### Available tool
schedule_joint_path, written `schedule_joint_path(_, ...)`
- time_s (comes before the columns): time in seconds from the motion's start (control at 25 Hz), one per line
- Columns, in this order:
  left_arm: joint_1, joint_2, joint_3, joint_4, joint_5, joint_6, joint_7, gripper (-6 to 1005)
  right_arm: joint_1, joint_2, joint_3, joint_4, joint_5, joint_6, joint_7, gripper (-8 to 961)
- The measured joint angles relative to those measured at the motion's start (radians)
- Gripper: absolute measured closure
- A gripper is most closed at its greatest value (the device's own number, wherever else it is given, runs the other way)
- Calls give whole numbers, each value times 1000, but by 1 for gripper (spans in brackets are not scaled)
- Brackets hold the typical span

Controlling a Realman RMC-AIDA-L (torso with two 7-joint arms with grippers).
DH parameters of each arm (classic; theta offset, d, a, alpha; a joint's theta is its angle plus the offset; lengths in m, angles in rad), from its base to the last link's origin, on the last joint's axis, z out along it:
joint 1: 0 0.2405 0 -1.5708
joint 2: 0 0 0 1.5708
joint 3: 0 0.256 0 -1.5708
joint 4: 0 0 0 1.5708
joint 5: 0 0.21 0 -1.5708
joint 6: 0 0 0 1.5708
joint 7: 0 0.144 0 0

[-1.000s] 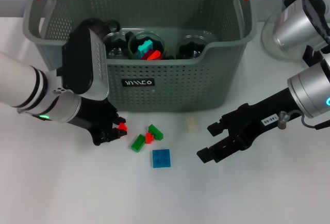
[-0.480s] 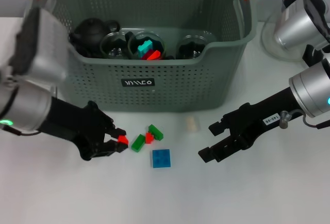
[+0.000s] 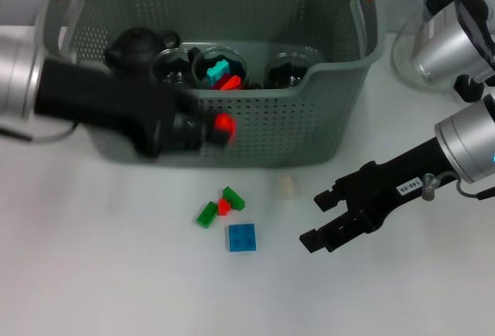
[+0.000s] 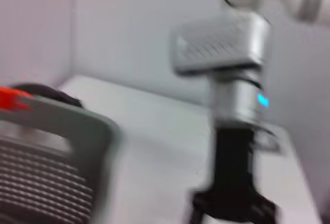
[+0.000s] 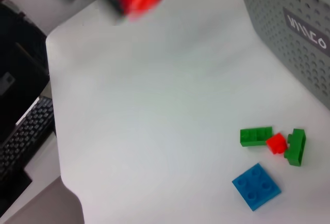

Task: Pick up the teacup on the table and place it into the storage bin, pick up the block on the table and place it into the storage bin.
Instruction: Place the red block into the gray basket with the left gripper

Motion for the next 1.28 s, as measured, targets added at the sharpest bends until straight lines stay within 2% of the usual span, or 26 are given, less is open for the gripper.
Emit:
schedule_joint_path(0.2, -75, 39, -8, -45, -10, -168, -120, 733, -1, 0, -1, 1, 0, -4, -3, 26)
schedule_joint_path(0.28, -118, 71, -7, -82, -12, -244, -178, 731, 0, 0, -1, 2, 0, -7, -3, 26)
schedule_joint_path(0.4, -152, 100, 0, -124, -2, -325, -223, 727, 0, 0, -1, 2, 0, -11, -4, 26)
schedule_joint_path(0.52, -180, 119, 17, -165, 30, -423, -261, 724, -1, 0, -1, 4, 0, -12, -10, 25)
schedule_joint_path(0.72, -203, 123, 62, -210, 108, -542, -314, 718, -2, 0, -1, 12, 0, -13, -15, 24)
schedule_joint_path(0.92, -202, 103, 97, -217, 145, -627, -332, 712, -2, 2, -1, 13, 0, -15, -15, 25)
schedule_joint_path(1.04, -201, 101, 110, -215, 147, -639, -333, 709, -2, 2, -1, 13, 0, -15, -15, 25)
schedule_joint_path(1.28, -192, 101, 110, -212, 149, -674, -335, 557, -2, 1, -1, 13, -3, -16, -16, 25)
